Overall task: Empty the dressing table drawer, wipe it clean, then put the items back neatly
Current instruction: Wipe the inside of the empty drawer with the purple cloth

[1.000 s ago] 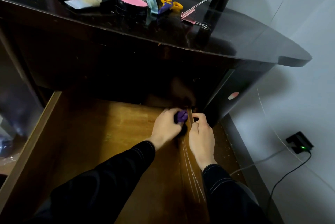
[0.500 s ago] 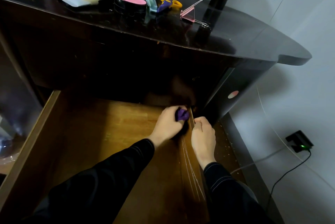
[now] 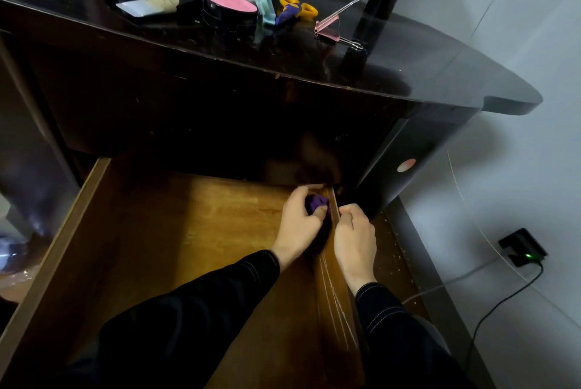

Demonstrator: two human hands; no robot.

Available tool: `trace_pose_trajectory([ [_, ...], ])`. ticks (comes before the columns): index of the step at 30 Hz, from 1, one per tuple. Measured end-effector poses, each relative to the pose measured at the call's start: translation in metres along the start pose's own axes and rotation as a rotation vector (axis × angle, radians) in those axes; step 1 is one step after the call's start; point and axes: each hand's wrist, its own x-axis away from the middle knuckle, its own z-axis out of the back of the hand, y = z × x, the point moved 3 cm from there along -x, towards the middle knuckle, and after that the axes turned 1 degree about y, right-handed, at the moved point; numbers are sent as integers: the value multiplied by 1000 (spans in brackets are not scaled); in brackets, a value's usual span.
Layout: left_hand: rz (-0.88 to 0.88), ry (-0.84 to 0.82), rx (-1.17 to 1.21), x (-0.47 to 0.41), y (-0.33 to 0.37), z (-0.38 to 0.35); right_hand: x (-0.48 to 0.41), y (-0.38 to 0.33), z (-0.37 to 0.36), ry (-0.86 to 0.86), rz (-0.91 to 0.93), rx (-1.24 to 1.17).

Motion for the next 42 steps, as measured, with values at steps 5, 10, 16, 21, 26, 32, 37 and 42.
trace_pose_trajectory([
  [5,-24,27,-99,8,-8,0,0,0,0,-15,-16,-14],
  [10,54,-26,-43,3,-10,8,2,-1,1,-11,-21,-18],
  [16,-98,14,-33,4,7,1,0,-2,0,-11,-8,-34],
  [21,140,-115,-84,17,-27,5,1,-2,1,-22,-14,-29],
  [26,48,17,93,-2,10,0,1,0,0,-10,-8,-25],
  [32,117,-78,-209,26,-29,4,1,-1,1,-21,-13,-18],
  [37,59,-72,-118,18,-17,4,1,-1,2,-22,-4,-13],
  [42,-17,-99,-158,35,-16,3,0,-2,2,-26,-11,-10],
])
